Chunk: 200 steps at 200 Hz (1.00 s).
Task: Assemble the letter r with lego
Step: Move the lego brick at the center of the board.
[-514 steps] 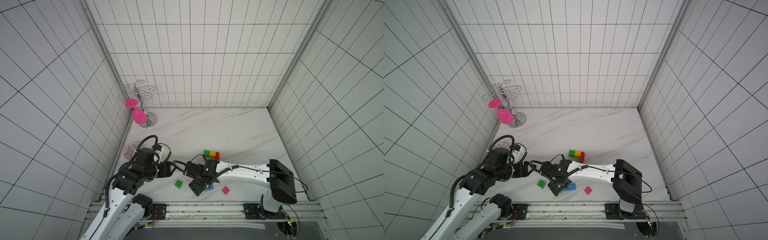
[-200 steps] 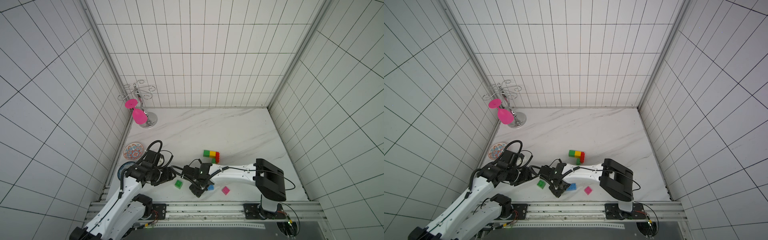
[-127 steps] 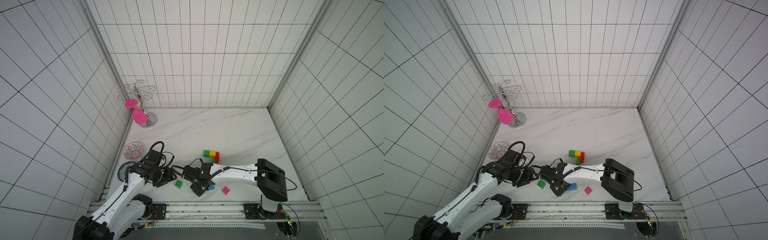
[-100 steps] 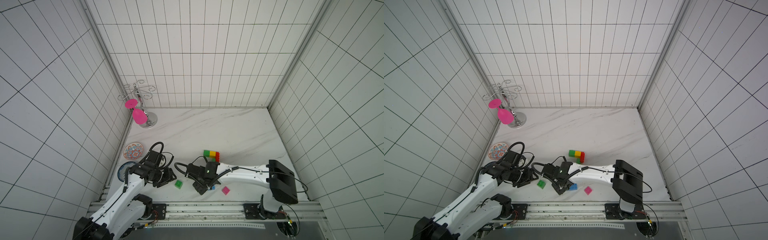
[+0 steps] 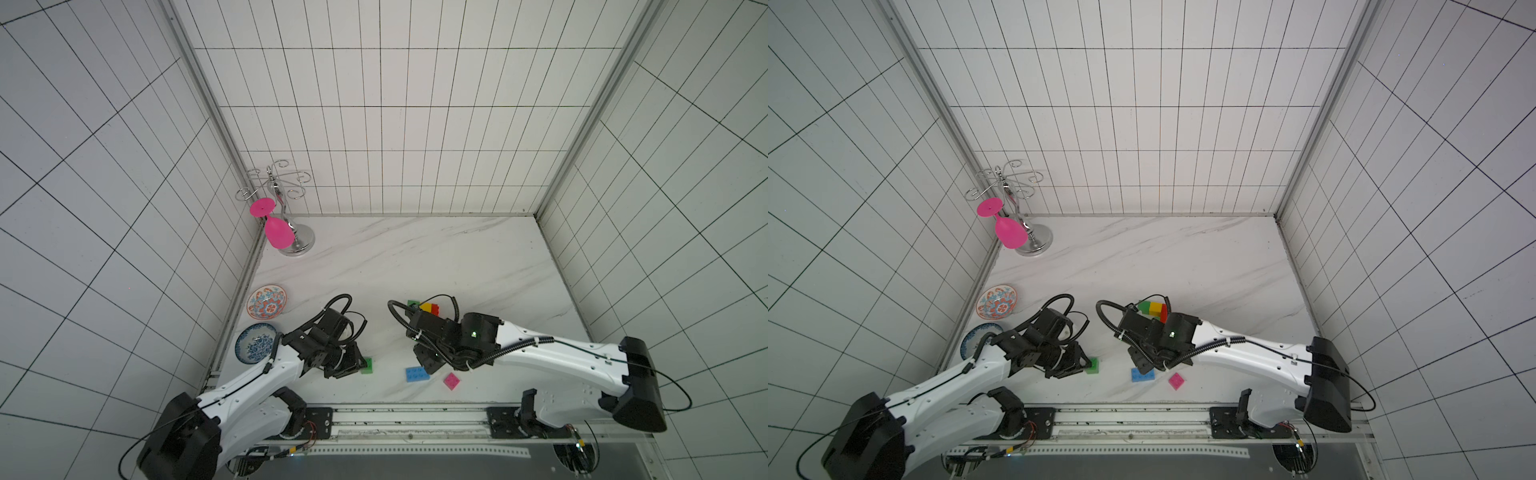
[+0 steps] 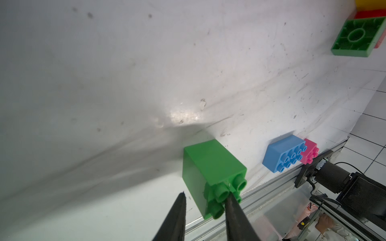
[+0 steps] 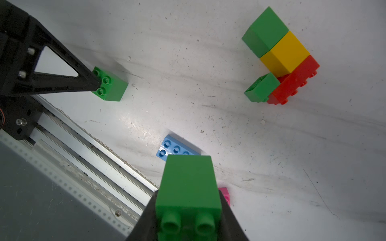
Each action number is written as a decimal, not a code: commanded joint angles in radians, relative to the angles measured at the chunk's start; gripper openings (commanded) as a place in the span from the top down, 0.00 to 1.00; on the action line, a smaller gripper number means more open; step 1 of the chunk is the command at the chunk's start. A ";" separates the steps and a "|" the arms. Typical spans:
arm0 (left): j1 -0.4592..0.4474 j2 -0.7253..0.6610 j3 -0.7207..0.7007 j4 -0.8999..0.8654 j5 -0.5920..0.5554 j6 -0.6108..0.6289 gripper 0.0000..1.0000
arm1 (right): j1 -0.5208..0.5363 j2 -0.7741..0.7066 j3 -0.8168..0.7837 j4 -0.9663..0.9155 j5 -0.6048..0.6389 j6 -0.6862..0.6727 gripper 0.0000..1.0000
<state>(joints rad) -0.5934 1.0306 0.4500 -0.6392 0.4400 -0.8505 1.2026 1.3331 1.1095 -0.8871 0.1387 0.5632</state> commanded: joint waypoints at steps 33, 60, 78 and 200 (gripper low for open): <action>-0.094 0.135 -0.008 0.234 -0.021 -0.114 0.66 | -0.019 -0.129 -0.063 -0.033 0.065 0.029 1.00; -0.104 0.144 0.062 0.198 -0.044 -0.071 0.61 | -0.019 -0.211 -0.083 -0.006 0.093 -0.015 1.00; -0.103 0.109 0.123 0.136 -0.073 -0.017 0.51 | -0.023 -0.253 -0.089 0.008 0.086 -0.075 1.00; 0.135 -0.340 0.462 -0.426 -0.446 0.404 0.28 | -0.012 0.088 0.142 0.015 -0.121 0.400 1.00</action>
<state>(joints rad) -0.4667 0.7780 0.8619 -0.9409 0.1024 -0.5873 1.1450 1.3769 1.1976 -0.9119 0.0334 0.8051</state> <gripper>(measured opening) 0.714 0.339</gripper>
